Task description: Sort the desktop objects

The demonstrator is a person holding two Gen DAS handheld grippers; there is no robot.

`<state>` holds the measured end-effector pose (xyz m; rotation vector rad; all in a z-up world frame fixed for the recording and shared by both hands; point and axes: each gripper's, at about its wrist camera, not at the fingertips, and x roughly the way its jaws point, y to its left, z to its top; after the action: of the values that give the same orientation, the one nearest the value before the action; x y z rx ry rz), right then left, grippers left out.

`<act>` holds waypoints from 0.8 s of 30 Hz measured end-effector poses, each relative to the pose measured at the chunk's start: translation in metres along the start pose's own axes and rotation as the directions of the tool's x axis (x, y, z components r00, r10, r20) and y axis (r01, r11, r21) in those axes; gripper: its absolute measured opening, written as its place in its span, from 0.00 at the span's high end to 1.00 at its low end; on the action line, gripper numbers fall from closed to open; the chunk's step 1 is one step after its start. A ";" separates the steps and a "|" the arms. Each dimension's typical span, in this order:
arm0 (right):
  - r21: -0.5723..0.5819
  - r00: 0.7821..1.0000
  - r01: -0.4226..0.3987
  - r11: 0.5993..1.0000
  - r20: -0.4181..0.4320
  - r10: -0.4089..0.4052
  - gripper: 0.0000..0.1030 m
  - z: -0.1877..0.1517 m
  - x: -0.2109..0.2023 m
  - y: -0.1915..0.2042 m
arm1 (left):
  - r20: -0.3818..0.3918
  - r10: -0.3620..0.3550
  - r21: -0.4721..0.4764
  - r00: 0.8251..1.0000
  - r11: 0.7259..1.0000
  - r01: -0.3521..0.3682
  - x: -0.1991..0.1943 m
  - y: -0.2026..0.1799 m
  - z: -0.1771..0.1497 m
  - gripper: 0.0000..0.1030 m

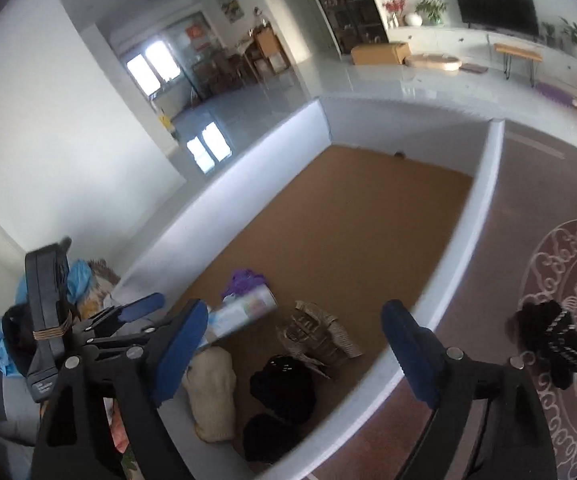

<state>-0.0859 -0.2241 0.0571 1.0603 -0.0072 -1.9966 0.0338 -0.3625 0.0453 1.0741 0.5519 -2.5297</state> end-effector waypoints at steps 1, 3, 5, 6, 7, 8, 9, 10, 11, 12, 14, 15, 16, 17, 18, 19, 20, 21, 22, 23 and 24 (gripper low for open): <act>0.000 0.999 0.019 1.000 0.033 -0.019 0.07 -0.003 -0.012 -0.010 | 0.004 -0.016 -0.003 1.000 1.000 0.016 0.000 -0.007 -0.004 0.06; -0.001 0.993 0.078 0.997 0.094 -0.078 0.03 -0.016 -0.040 -0.033 | 0.026 -0.056 0.004 0.998 0.998 0.056 -0.005 -0.023 -0.009 0.06; -0.005 0.977 0.171 0.985 0.132 -0.169 0.00 -0.033 -0.063 -0.064 | 0.052 -0.086 0.041 0.995 0.996 0.083 -0.018 -0.045 -0.020 0.06; -0.003 0.967 0.215 0.977 0.138 -0.212 0.00 -0.043 -0.072 -0.081 | 0.062 -0.110 0.068 0.992 0.992 0.106 -0.025 -0.058 -0.025 0.06; 0.002 0.955 0.267 0.964 0.132 -0.265 0.00 -0.058 -0.079 -0.100 | 0.064 -0.143 0.100 0.988 0.986 0.136 -0.032 -0.073 -0.030 0.06; 0.012 0.937 0.332 0.943 0.108 -0.331 0.00 -0.075 -0.085 -0.124 | 0.056 -0.195 0.151 0.979 0.971 0.185 -0.039 -0.097 -0.038 0.06; 0.020 0.919 0.386 0.922 0.080 -0.386 0.00 -0.089 -0.090 -0.145 | 0.047 -0.231 0.192 0.972 0.957 0.218 -0.050 -0.117 -0.048 0.06; 0.033 0.892 0.450 0.892 0.034 -0.451 0.00 -0.109 -0.097 -0.173 | 0.040 -0.257 0.226 0.966 0.944 0.242 -0.057 -0.132 -0.051 0.06; 0.047 0.873 0.488 0.872 0.006 -0.489 0.00 -0.121 -0.102 -0.192 | 0.031 -0.292 0.277 0.956 0.922 0.272 -0.066 -0.155 -0.060 0.06; 0.067 0.851 0.525 0.849 -0.016 -0.525 0.00 -0.136 -0.112 -0.212 | 0.022 -0.318 0.320 0.948 0.900 0.295 -0.071 -0.174 -0.068 0.06; 0.123 0.812 0.583 0.803 -0.035 -0.583 0.00 -0.162 -0.138 -0.246 | -0.015 -0.356 0.395 0.934 0.856 0.333 -0.074 -0.215 -0.087 0.04; 0.158 0.796 0.602 0.783 -0.040 -0.604 0.00 -0.174 -0.151 -0.261 | -0.048 -0.365 0.422 0.930 0.836 0.350 -0.069 -0.236 -0.098 0.02; 0.191 0.783 0.617 0.764 -0.045 -0.621 0.00 -0.184 -0.162 -0.273 | -0.074 -0.364 0.436 0.929 0.826 0.358 -0.063 -0.251 -0.106 0.02; 0.226 0.768 0.631 0.742 -0.053 -0.638 0.00 -0.192 -0.172 -0.284 | -0.106 -0.350 0.450 0.931 0.818 0.359 -0.049 -0.270 -0.118 0.02; 0.257 0.755 0.644 0.721 -0.062 -0.652 0.00 -0.202 -0.181 -0.295 | -0.128 -0.333 0.455 0.934 0.817 0.354 -0.041 -0.281 -0.127 0.02; 0.278 0.746 0.652 0.705 -0.070 -0.663 0.00 -0.207 -0.189 -0.303 | -0.150 -0.312 0.454 0.938 0.821 0.346 -0.027 -0.292 -0.137 0.02; 0.303 0.736 0.660 0.687 -0.078 -0.672 0.00 -0.213 -0.195 -0.313 | -0.171 -0.289 0.448 0.942 0.829 0.336 -0.012 -0.302 -0.144 0.02; 0.327 0.736 0.656 0.680 -0.081 -0.672 0.00 -0.217 -0.201 -0.321 | -0.188 -0.267 0.438 0.945 0.839 0.324 0.005 -0.311 -0.151 0.02; 0.364 0.745 0.639 0.678 -0.071 -0.664 0.00 -0.220 -0.206 -0.326 | -0.192 -0.251 0.433 0.949 0.846 0.312 0.014 -0.319 -0.156 0.02; 0.385 0.744 0.631 0.673 -0.056 -0.666 0.00 -0.223 -0.212 -0.329 | -0.196 -0.228 0.428 0.954 0.855 0.292 0.027 -0.325 -0.161 0.02; 0.392 0.737 0.635 0.665 -0.049 -0.674 0.00 -0.223 -0.216 -0.329 | -0.200 -0.210 0.424 0.957 0.862 0.277 0.035 -0.332 -0.167 0.02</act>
<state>-0.0974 0.2127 -0.0603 1.3385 -0.0854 -2.8002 -0.0363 -0.0005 -0.0153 1.4394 0.1367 -2.9054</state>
